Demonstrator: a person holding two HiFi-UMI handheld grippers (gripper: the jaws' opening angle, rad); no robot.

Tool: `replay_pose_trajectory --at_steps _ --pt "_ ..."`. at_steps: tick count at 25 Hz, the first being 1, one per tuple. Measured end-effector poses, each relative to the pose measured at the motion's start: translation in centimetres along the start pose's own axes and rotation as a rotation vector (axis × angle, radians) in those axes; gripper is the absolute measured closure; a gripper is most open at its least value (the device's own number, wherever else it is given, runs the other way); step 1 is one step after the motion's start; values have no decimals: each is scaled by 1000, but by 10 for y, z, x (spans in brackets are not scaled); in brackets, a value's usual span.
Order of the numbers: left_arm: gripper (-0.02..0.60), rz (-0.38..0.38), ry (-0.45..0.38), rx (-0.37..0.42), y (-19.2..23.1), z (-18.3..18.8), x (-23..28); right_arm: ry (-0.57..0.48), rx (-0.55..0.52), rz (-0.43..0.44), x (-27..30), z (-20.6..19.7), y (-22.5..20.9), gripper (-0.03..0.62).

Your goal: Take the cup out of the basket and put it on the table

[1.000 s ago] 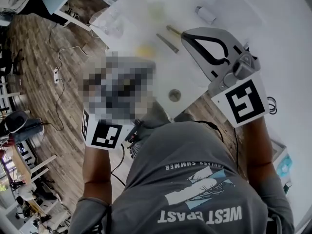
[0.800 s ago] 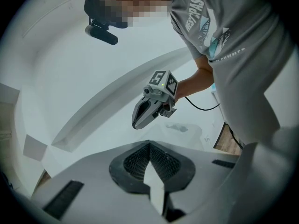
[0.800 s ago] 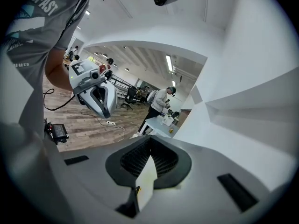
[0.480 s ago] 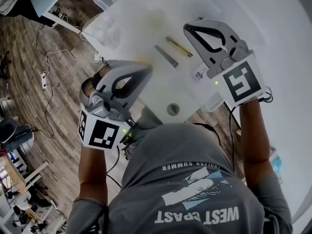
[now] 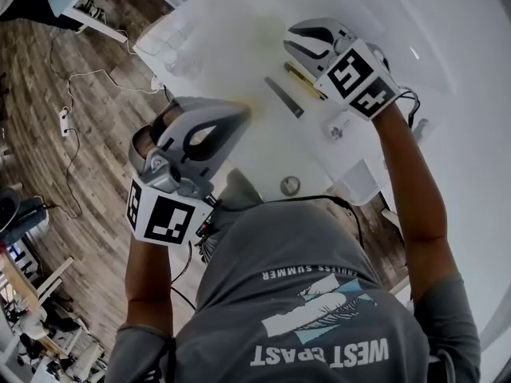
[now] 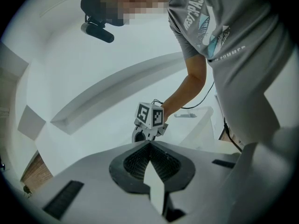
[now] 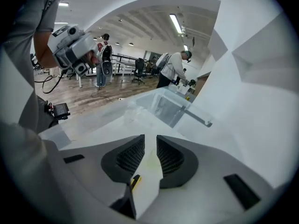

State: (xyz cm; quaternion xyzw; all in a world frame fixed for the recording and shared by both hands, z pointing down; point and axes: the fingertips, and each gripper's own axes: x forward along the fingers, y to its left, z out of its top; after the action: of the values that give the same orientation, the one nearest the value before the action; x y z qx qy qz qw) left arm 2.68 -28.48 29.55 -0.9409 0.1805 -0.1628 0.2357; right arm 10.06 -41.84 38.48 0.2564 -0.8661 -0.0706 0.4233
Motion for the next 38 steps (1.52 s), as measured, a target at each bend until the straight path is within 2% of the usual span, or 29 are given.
replay_pose_trajectory --at_steps 11,21,23,26,33,38 --pt "574 10 15 -74 13 -43 -3 235 -34 145 121 -65 -6 484" --pt "574 23 42 -130 20 -79 -8 424 -118 245 191 -119 7 490" --pt "574 24 48 -132 21 -82 -8 438 -119 248 196 -125 9 535" --pt "574 37 44 -139 20 -80 -7 442 -99 252 197 -128 11 563" --pt "574 42 50 -129 16 -72 -11 408 -117 228 175 -109 11 566" --pt "574 58 48 -106 10 -57 -14 317 -159 166 135 -68 6 566"
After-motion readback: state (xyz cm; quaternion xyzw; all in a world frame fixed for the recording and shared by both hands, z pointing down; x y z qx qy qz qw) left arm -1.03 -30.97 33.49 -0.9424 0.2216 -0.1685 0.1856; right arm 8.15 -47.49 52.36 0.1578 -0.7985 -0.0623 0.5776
